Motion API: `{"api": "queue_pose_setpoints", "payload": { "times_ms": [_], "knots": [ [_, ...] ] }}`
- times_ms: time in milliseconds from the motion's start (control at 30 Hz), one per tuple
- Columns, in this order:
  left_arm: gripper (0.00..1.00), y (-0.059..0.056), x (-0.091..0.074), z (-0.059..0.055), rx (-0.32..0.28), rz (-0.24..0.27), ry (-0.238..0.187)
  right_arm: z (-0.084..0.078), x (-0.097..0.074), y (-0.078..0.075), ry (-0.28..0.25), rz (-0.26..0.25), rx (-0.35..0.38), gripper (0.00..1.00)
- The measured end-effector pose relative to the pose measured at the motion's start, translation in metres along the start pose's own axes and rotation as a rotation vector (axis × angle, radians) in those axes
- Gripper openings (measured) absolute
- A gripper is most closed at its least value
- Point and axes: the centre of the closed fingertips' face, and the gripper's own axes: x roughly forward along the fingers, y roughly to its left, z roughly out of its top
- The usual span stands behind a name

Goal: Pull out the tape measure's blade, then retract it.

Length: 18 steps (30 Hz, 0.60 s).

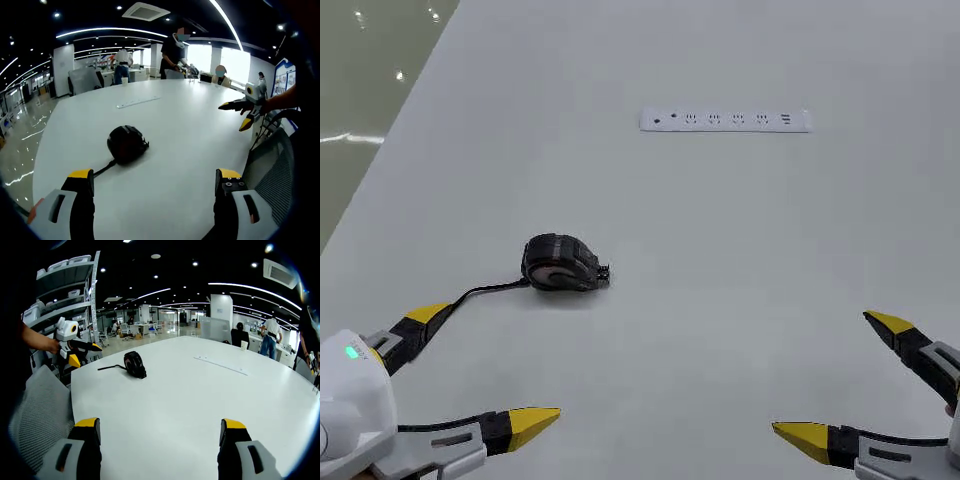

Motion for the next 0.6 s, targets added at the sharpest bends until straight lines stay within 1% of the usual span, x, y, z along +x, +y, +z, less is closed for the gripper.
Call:
{"api": "queue_pose_setpoints", "payload": {
  "times_ms": [167,267,467,600],
  "knots": [
    [0.99,0.0018,-0.0001,-0.001,0.013,0.009,0.005,-0.0016,0.0006,-0.0017,-0.002,0.0,0.004,0.99],
    [0.99,0.0036,-0.0003,-0.0021,0.01,0.01,0.005,-0.0031,0.0016,-0.0024,-0.003,0.002,0.004,0.99],
    [0.99,-0.0033,-0.0002,0.0006,-0.003,-0.006,0.0,-0.0068,0.0027,-0.0033,0.001,0.0,0.004,0.99],
    [0.99,-0.0046,-0.0011,0.0054,-0.025,-0.013,-0.021,-0.0064,0.002,-0.0021,0.001,-0.001,0.006,0.99]
  ]
}}
